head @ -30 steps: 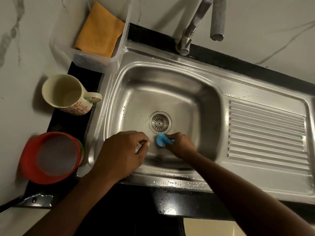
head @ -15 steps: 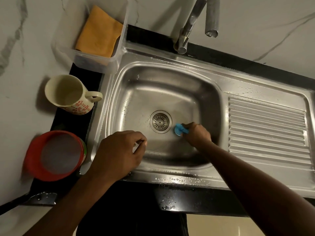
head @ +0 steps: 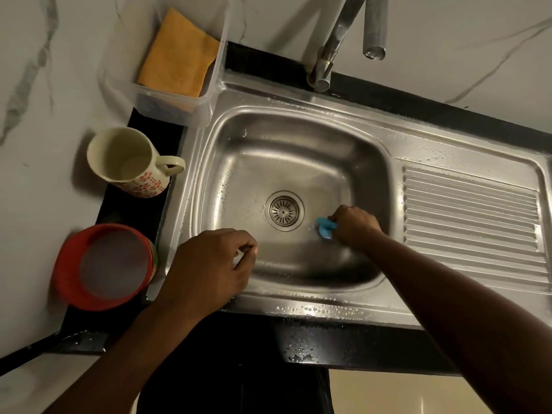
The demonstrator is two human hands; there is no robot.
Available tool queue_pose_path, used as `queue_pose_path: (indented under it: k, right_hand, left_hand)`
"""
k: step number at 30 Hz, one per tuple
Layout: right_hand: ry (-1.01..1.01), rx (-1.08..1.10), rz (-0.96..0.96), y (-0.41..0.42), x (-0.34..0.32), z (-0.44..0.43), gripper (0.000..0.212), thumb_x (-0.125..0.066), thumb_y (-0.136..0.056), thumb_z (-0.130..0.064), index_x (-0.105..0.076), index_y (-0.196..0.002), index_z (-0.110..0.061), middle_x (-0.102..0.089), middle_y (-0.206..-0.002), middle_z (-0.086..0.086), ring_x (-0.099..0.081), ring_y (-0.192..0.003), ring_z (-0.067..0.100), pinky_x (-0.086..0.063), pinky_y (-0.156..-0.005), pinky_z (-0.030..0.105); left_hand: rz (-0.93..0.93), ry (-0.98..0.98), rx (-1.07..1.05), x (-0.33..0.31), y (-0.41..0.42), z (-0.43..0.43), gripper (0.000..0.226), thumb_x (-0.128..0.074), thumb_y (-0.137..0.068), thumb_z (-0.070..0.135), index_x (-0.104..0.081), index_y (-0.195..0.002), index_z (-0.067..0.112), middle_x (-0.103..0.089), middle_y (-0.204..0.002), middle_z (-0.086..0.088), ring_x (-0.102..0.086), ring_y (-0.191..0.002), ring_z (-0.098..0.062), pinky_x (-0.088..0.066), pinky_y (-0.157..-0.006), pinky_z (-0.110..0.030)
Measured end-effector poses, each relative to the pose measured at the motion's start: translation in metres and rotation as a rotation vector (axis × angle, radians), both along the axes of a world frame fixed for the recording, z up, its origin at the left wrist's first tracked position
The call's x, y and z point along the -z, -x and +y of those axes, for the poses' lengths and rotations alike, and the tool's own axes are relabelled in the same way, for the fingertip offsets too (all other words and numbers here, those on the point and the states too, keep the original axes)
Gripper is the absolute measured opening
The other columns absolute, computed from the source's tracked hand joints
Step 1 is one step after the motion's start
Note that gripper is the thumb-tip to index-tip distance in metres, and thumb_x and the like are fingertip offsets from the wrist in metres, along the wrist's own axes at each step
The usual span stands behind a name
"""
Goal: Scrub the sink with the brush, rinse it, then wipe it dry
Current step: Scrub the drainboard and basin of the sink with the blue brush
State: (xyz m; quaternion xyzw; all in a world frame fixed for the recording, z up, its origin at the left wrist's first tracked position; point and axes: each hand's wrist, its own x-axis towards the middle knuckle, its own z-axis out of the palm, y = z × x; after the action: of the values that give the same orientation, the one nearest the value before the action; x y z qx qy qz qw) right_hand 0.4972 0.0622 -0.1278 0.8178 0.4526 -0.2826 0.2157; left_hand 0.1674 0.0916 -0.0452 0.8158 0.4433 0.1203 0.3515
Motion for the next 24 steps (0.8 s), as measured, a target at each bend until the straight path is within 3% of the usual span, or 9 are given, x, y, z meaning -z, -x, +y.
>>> queue_pose_path:
  k: [6, 12, 17, 20, 24]
  right_hand:
    - [0.090, -0.177, 0.268, 0.086, 0.028, -0.014, 0.048, -0.076, -0.089, -0.048, -0.067, -0.131, -0.027, -0.071, -0.116, 0.002, -0.068, -0.100, 0.020, -0.058, -0.087, 0.037]
    - [0.317, -0.193, 0.038, 0.005, 0.003, -0.014, 0.046, -0.081, -0.083, -0.038, -0.066, -0.121, -0.017, -0.069, -0.124, 0.006, -0.067, -0.112, 0.030, -0.056, -0.090, 0.039]
    - [-0.068, 0.126, -0.009, -0.015, 0.007, 0.020, 0.053, -0.078, -0.089, -0.043, -0.065, -0.130, -0.012, -0.067, -0.125, 0.015, -0.067, -0.114, 0.035, -0.054, -0.092, 0.040]
    - [-0.212, 0.279, -0.010, -0.024, 0.013, 0.056, 0.047, -0.080, -0.089, -0.035, -0.067, -0.126, -0.010, -0.068, -0.122, 0.015, -0.067, -0.113, 0.035, -0.052, -0.085, 0.038]
    - [-0.351, 0.380, -0.013, -0.030, 0.021, 0.069, 0.038, -0.076, -0.093, -0.027, -0.065, -0.124, -0.008, -0.068, -0.120, 0.017, -0.066, -0.113, 0.038, -0.053, -0.089, 0.043]
  left_hand:
    - [0.008, 0.002, 0.005, -0.004, -0.013, -0.005, 0.007, -0.067, -0.094, 0.038, -0.072, -0.092, 0.034, -0.068, -0.080, 0.018, -0.063, -0.073, -0.006, -0.055, -0.065, -0.028]
    - [-0.014, 0.001, 0.009, -0.002, -0.014, 0.000, 0.015, -0.060, -0.096, 0.042, -0.073, -0.096, 0.034, -0.069, -0.083, 0.019, -0.064, -0.074, -0.004, -0.058, -0.066, -0.032]
    - [0.006, 0.027, -0.001, 0.002, -0.011, 0.000, 0.009, -0.065, -0.096, 0.039, -0.073, -0.095, 0.035, -0.068, -0.082, 0.021, -0.064, -0.072, -0.004, -0.057, -0.066, -0.031]
    - [0.015, 0.034, 0.016, 0.004, -0.011, 0.000, 0.010, -0.064, -0.096, 0.039, -0.073, -0.095, 0.035, -0.068, -0.083, 0.022, -0.064, -0.072, -0.004, -0.057, -0.066, -0.030]
    - [0.035, 0.013, -0.003, 0.006, -0.012, 0.000, 0.007, -0.066, -0.095, 0.037, -0.073, -0.093, 0.035, -0.069, -0.082, 0.021, -0.064, -0.073, -0.005, -0.056, -0.065, -0.029]
